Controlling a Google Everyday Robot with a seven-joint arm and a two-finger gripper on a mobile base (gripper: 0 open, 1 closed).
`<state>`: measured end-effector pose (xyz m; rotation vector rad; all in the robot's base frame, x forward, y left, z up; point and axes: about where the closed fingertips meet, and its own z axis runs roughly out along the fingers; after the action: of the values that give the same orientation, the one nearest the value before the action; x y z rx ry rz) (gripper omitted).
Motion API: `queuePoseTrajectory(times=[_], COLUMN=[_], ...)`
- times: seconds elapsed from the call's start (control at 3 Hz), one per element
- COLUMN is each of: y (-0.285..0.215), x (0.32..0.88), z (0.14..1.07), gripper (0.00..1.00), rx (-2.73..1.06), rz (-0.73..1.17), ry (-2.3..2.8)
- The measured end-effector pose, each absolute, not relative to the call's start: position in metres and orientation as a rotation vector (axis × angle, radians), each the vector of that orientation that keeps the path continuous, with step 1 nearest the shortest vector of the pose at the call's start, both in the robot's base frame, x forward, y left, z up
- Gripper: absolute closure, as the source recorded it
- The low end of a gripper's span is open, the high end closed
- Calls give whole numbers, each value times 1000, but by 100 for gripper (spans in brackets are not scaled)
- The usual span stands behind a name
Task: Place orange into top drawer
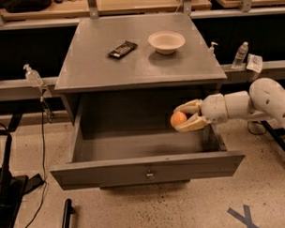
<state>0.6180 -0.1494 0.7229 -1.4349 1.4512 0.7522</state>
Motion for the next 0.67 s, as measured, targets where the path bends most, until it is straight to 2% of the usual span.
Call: queuePoseTrajectory(times=[0.67], y=[-139], x=[629], z=[677], gripper=[100], rx=[-1449], rz=[647], ry=[1511])
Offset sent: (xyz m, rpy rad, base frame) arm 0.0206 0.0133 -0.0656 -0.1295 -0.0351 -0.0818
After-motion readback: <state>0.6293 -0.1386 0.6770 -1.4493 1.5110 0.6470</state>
